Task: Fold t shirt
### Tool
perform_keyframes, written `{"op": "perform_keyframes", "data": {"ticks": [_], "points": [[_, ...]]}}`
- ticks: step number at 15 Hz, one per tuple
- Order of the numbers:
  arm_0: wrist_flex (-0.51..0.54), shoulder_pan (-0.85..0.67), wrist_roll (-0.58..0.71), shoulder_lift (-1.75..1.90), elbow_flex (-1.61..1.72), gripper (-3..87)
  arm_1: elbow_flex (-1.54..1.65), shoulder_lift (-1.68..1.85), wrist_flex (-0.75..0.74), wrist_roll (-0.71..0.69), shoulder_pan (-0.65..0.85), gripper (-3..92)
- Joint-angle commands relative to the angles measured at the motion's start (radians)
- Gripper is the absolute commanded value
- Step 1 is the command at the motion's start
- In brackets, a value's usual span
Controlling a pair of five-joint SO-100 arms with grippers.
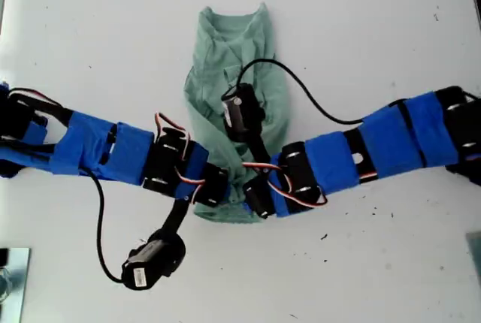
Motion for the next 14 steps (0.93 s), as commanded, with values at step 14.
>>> {"op": "perform_keyframes", "data": {"ticks": [14], "points": [[-0.080, 0.264, -0.014, 0.356, -0.147, -0.3, -0.190, 0.439, 0.150, -0.061, -0.195, -0.3]]}}
